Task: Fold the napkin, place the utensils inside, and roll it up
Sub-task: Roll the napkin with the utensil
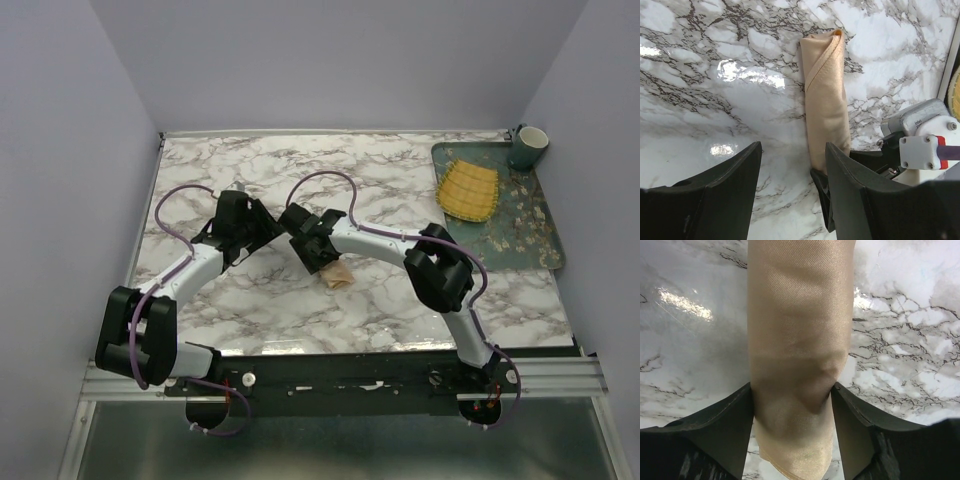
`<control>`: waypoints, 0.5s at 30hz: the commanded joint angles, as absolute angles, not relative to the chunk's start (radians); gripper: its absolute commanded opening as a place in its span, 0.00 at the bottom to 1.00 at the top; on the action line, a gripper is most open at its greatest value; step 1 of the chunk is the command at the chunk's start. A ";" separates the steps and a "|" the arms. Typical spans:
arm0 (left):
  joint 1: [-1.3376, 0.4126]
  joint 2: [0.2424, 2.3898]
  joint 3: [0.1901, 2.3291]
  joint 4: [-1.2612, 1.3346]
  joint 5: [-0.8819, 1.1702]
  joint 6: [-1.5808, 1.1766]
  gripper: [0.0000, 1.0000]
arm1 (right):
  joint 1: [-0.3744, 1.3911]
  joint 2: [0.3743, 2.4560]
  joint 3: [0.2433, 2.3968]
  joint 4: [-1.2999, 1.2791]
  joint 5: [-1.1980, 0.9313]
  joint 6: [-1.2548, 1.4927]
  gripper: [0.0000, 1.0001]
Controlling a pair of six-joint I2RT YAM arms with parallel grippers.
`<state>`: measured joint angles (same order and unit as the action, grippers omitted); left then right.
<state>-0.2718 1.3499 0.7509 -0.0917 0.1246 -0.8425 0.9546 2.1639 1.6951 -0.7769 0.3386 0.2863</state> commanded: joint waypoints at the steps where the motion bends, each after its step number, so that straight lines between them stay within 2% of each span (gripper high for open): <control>1: -0.267 1.374 0.745 -0.064 0.156 -0.842 0.62 | 0.962 2.186 1.671 -0.742 0.367 0.278 0.65; 8: -0.267 1.399 0.746 -0.051 0.181 -0.842 0.62 | 0.937 2.154 1.628 -0.698 0.322 0.268 0.56; 12: -0.267 1.417 0.749 -0.045 0.199 -0.841 0.62 | 0.891 2.106 1.571 -0.646 0.172 0.271 0.55; 15: -0.268 1.439 0.758 -0.040 0.216 -0.839 0.62 | 0.852 2.083 1.537 -0.601 0.063 0.278 0.50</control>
<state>-0.2718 1.4094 0.7509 -0.0658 0.1730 -0.8425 0.9123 2.1204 1.6009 -0.6731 0.2512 0.2687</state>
